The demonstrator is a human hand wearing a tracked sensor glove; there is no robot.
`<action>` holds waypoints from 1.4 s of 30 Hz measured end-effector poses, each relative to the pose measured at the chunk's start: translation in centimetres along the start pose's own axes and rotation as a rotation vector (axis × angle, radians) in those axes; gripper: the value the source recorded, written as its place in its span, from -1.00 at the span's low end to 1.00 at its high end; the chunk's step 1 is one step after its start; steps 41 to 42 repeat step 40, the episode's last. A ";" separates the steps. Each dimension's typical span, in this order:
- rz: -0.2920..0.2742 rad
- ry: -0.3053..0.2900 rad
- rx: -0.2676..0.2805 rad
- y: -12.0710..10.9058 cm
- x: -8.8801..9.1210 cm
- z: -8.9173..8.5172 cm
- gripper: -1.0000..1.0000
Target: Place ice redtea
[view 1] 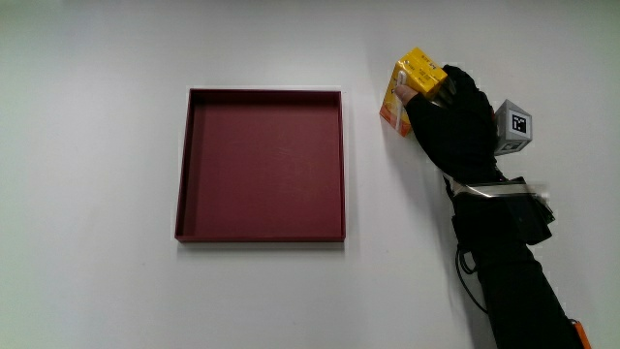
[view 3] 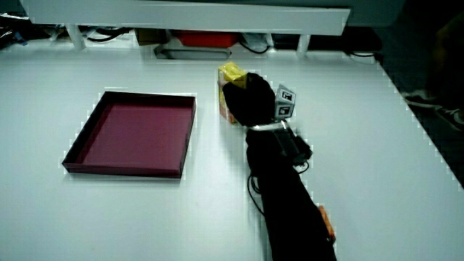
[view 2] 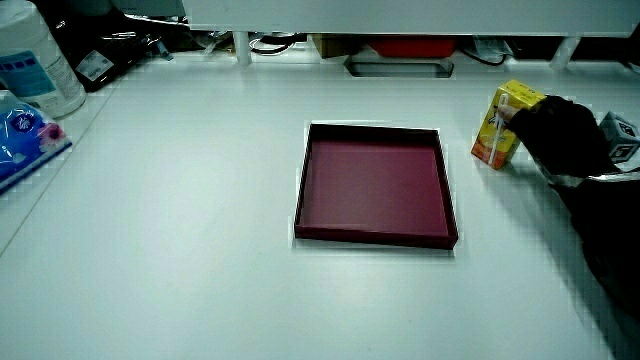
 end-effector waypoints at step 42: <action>0.034 -0.243 -0.152 -10.9 -3.7 3.1 -1.00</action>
